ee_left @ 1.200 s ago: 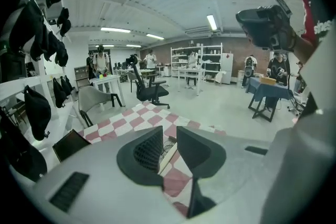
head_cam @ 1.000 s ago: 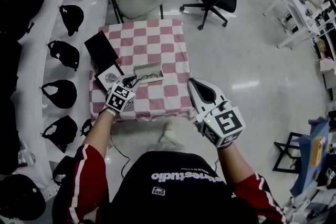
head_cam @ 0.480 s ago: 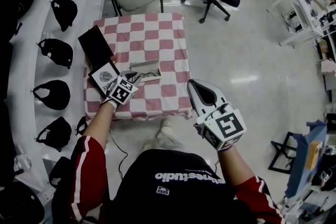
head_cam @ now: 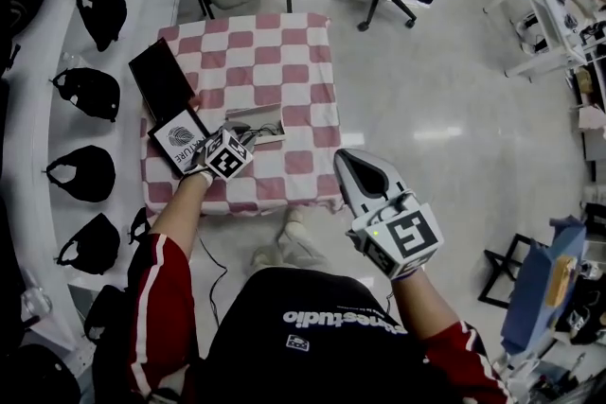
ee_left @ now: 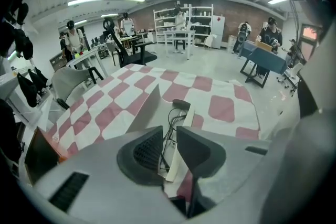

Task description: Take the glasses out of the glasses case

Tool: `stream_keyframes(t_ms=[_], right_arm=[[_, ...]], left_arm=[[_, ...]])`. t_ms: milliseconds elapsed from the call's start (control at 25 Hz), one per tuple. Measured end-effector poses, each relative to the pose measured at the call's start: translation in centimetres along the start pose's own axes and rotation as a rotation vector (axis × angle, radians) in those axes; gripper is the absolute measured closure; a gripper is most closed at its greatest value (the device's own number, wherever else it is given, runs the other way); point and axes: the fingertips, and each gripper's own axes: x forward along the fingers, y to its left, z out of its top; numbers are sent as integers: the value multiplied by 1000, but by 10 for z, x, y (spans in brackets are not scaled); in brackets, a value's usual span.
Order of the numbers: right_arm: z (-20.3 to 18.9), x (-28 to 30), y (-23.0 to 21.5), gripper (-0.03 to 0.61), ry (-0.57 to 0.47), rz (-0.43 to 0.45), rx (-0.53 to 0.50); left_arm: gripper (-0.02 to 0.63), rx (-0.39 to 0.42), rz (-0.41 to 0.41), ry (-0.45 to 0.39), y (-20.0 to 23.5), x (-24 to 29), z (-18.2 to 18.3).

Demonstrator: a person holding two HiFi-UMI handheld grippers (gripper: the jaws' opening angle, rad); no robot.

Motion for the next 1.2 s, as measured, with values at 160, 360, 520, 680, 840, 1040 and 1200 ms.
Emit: stream_keyframes(t_ms=[160, 360, 520, 680, 840, 1040, 1200], right_arm=[[-5, 2, -9, 575, 10, -6, 13], [-12, 3, -16, 575, 25, -12, 27], [-19, 4, -16, 575, 42, -5, 36], [-19, 4, -19, 575, 41, -6, 39], [-17, 2, -23, 575, 33, -10, 46], [-21, 1, -26, 575, 39, -18, 58], [-22, 0, -29, 575, 36, -21, 71]], left_arm=[[543, -27, -12, 10, -1, 15, -1], [543, -15, -11, 49, -1, 30, -8], [543, -14, 8, 68, 4, 37, -9], [545, 9, 5, 98, 7, 41, -9], [546, 55, 11, 139, 9, 47, -10], [546, 128, 12, 175, 12, 53, -12], [546, 155, -21, 200, 10, 50, -15]])
